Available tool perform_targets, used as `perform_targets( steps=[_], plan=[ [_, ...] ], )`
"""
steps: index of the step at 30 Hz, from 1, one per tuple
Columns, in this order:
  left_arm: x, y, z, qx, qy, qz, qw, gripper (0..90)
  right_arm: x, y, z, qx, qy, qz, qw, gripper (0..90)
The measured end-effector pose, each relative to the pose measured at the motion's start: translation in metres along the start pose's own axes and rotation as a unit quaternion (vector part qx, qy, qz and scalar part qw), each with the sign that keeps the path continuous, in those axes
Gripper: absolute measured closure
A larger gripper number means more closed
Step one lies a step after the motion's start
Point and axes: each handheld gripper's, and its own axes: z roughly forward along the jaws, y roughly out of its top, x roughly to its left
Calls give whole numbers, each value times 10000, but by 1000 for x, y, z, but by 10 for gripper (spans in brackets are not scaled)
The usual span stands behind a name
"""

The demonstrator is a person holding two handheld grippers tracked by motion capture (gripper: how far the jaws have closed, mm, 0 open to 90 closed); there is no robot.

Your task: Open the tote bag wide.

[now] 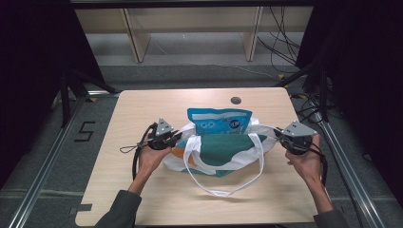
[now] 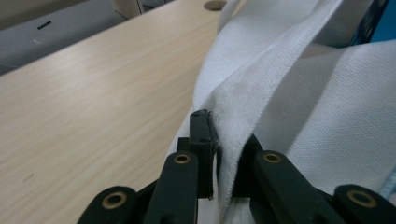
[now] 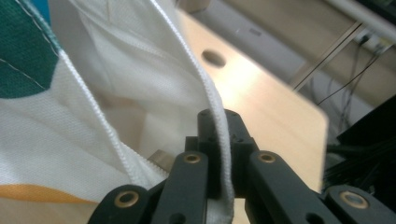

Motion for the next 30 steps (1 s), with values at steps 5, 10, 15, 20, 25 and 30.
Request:
perform_targets(
  steps=[5,10,15,20,25,30],
  plan=[
    [1,-16,14,291,-130,-20,9995,829,8,-11,15,220,143,-79,9996,882],
    [-3,-22,20,398,-179,-9,9990,829,10,-18,22,419,264,-147,9987,882],
    [-4,-25,23,401,-250,-39,9989,828,24,-41,43,958,636,-172,9932,882],
    [2,-36,35,368,-518,-615,9961,820,27,-49,50,1038,779,23,9915,884],
    [1,-38,35,346,-483,-595,9965,821,25,-53,51,972,866,200,9913,884],
    [6,-30,29,497,-324,-617,9963,709,18,-42,41,999,658,232,9925,744]
  ],
)
